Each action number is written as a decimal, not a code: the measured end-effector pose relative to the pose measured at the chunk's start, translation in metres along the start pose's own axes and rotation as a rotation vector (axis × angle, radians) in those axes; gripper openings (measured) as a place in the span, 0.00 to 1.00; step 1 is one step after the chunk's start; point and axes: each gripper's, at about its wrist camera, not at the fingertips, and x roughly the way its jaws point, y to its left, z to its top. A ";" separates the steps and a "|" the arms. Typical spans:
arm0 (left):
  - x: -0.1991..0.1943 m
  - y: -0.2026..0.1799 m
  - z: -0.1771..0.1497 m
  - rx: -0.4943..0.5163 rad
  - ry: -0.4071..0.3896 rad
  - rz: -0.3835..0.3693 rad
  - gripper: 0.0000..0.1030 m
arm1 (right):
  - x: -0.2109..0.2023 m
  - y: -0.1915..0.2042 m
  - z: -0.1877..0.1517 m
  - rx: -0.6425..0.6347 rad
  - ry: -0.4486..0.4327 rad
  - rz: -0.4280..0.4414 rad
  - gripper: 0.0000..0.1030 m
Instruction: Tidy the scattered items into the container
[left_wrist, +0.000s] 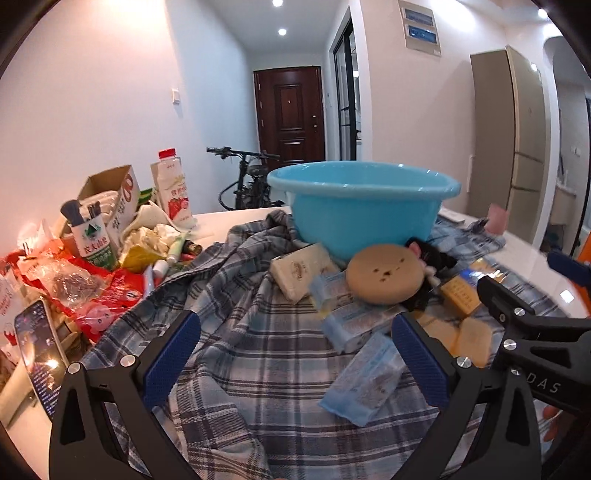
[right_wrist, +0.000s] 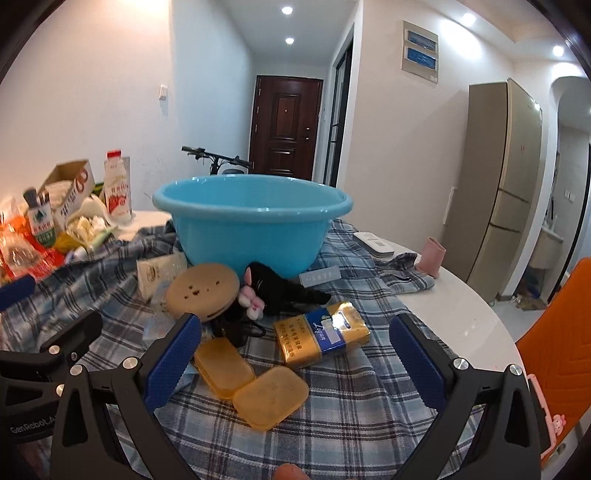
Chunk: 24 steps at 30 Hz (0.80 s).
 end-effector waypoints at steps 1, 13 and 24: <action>0.003 -0.001 -0.003 0.006 -0.001 0.007 1.00 | 0.003 0.002 -0.003 -0.007 0.003 -0.005 1.00; 0.000 0.008 -0.004 -0.049 -0.015 -0.039 1.00 | 0.012 0.020 -0.012 -0.076 0.019 -0.090 1.00; 0.007 -0.003 -0.002 0.010 0.019 -0.042 1.00 | 0.010 -0.002 -0.012 0.034 0.016 -0.039 1.00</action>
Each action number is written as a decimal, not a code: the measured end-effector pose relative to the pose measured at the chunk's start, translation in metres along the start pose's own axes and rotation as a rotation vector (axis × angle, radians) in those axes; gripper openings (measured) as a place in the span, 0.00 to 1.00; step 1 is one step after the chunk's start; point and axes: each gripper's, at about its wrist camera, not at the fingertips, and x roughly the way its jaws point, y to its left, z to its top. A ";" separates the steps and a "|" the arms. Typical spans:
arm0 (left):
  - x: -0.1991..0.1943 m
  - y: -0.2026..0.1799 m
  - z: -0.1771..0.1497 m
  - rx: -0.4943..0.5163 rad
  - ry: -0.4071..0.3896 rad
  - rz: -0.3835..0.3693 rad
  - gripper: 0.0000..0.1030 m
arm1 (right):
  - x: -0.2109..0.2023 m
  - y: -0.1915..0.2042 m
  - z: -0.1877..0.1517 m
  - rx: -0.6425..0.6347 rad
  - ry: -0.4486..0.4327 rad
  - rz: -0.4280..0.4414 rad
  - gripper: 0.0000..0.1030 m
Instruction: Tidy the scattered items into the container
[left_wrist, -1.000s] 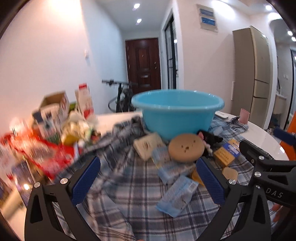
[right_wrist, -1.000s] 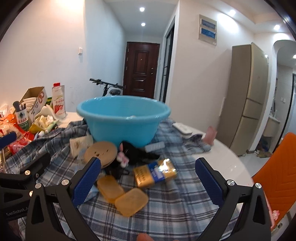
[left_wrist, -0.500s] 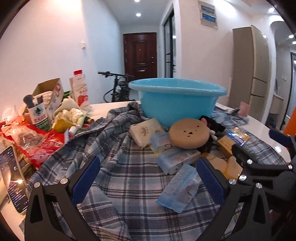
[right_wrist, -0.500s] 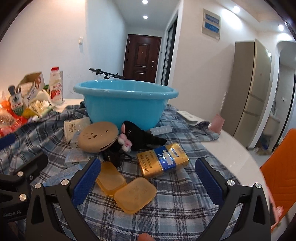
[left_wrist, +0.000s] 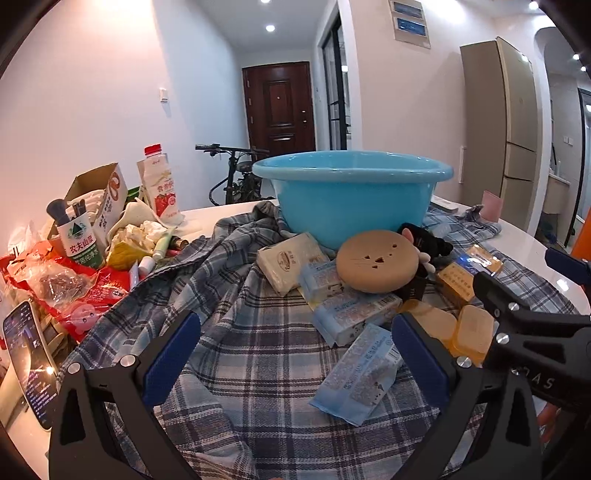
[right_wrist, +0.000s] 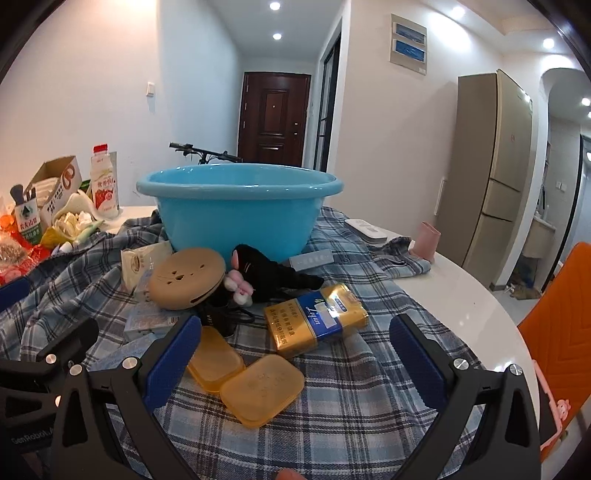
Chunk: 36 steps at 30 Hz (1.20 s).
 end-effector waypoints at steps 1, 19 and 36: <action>0.000 0.001 0.000 -0.007 -0.001 0.004 1.00 | 0.000 0.001 0.000 -0.006 -0.002 -0.003 1.00; 0.002 0.006 0.000 -0.037 0.012 0.021 1.00 | -0.006 -0.003 0.000 0.017 -0.035 0.025 1.00; 0.001 0.006 0.000 -0.034 0.011 0.023 1.00 | -0.002 -0.003 -0.001 0.025 -0.011 0.022 1.00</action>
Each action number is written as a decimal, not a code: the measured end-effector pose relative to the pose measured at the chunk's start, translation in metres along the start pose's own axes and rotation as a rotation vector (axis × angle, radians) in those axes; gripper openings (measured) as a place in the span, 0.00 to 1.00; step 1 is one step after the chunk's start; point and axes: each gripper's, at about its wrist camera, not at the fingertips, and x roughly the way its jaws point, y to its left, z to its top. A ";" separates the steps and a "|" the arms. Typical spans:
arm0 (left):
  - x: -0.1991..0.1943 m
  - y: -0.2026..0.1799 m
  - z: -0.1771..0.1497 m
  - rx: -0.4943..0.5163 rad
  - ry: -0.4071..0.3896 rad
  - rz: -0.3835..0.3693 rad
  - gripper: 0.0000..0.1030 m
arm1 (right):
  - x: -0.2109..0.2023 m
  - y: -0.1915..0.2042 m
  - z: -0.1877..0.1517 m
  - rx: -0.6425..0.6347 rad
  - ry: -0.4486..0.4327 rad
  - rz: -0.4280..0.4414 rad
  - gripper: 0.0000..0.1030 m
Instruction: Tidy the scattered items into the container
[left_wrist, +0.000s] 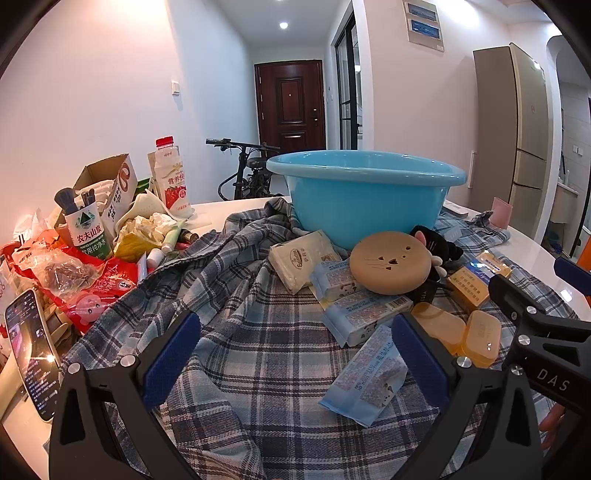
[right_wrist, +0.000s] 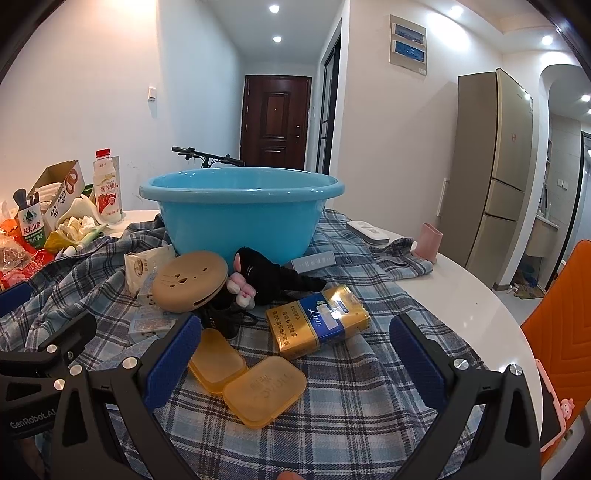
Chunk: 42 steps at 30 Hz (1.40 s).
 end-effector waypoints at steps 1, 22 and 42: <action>0.000 0.000 0.000 0.000 0.001 0.000 1.00 | 0.000 0.000 0.000 0.001 -0.001 0.000 1.00; 0.000 -0.001 0.000 0.000 0.003 -0.004 1.00 | 0.001 0.000 0.001 0.009 -0.005 -0.003 1.00; -0.004 -0.004 0.001 0.017 -0.013 -0.007 1.00 | 0.002 0.001 0.000 0.018 0.008 -0.002 1.00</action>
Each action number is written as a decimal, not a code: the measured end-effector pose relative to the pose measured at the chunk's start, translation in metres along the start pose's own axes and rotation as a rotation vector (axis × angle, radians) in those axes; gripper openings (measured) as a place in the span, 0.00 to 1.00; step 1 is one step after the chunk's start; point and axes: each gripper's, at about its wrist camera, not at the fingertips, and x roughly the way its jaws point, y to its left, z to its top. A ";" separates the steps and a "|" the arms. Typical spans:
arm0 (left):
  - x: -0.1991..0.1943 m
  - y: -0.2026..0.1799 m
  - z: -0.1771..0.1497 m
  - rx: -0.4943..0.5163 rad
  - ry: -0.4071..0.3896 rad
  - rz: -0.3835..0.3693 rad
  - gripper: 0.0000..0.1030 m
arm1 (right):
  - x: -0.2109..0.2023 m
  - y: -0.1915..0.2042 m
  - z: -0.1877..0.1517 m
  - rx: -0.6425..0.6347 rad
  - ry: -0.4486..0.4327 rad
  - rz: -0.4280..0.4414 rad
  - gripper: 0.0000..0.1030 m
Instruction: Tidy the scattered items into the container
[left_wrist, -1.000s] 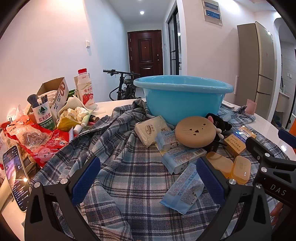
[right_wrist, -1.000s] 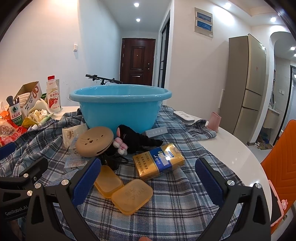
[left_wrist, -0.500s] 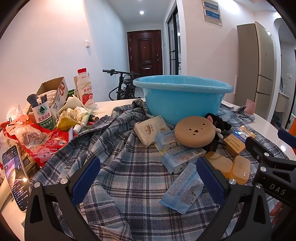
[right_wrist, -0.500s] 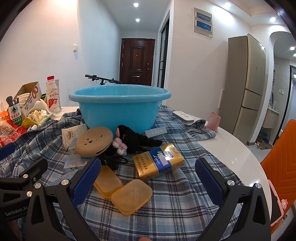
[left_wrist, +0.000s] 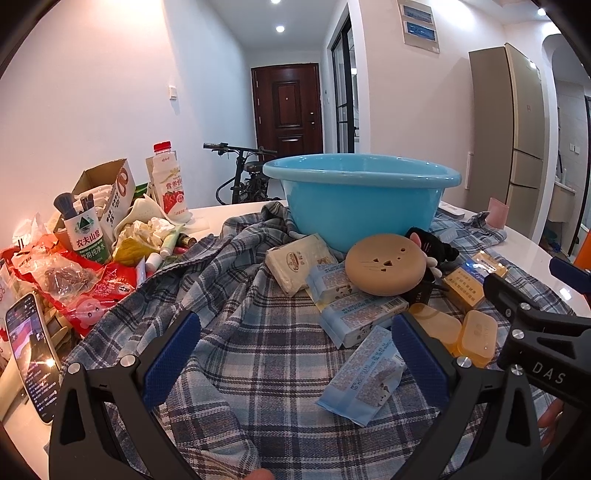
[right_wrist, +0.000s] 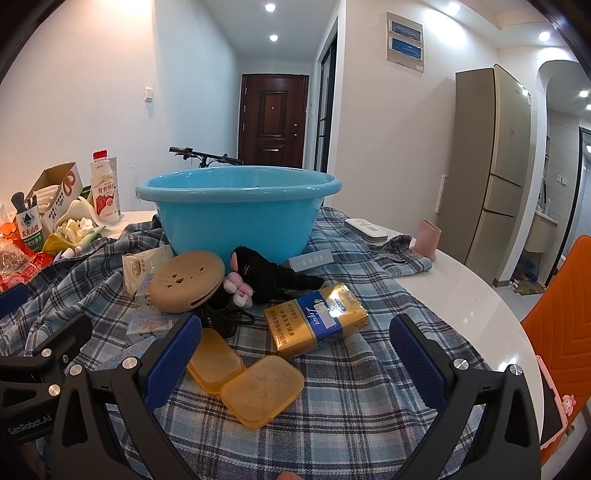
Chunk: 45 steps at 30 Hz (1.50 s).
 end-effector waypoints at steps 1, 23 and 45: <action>0.000 -0.001 0.000 0.004 0.001 -0.001 1.00 | 0.000 0.000 0.000 0.002 -0.001 0.000 1.00; -0.001 0.001 0.000 -0.005 -0.004 -0.008 1.00 | 0.000 0.003 0.001 -0.004 0.006 -0.004 1.00; -0.002 0.007 -0.001 -0.034 -0.003 0.010 1.00 | 0.000 0.004 0.000 -0.004 0.007 -0.005 1.00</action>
